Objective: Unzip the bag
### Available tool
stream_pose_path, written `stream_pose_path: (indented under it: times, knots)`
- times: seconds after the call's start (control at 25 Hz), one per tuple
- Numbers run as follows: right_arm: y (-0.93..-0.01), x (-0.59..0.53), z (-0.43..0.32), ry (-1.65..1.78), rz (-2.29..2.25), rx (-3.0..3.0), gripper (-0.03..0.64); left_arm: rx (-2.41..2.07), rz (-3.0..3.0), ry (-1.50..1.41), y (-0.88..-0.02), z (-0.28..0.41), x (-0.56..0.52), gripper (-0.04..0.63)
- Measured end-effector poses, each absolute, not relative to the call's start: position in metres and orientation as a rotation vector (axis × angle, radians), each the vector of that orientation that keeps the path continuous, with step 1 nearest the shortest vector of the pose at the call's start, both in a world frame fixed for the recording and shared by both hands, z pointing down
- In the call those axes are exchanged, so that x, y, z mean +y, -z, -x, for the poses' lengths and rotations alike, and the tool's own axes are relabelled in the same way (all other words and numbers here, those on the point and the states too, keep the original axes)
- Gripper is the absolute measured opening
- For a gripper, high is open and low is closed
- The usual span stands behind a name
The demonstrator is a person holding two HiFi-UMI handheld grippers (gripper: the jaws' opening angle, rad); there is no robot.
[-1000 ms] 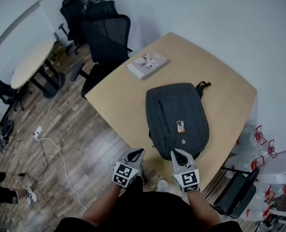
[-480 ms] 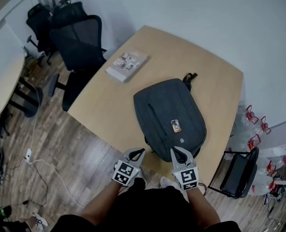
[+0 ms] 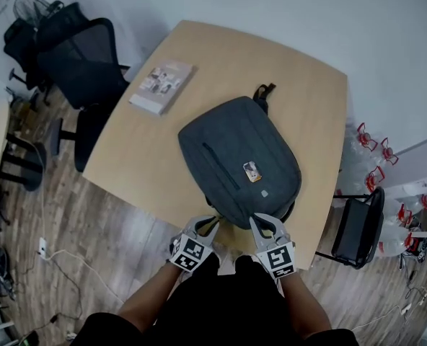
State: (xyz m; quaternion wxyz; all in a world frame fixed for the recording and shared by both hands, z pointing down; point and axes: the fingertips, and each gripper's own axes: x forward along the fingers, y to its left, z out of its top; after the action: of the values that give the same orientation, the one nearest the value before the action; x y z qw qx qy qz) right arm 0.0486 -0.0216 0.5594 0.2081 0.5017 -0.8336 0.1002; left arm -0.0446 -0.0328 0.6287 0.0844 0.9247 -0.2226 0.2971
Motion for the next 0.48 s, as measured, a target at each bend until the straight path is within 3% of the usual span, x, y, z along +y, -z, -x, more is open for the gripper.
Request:
stream_pose_path:
  times: [0.24,0.48]
  knots:
    - [-0.568,-0.014,-0.051,-0.317,-1.364,-2.337,0.003,-0.605,-2.739,-1.0,-0.648,0.031,-0.03,0.111]
    - [-0.569,-0.013,-0.061,-0.31,-1.341,-2.336,0.003,-0.612,-2.693,-1.014,-0.655,0.03,-0.037,0.107]
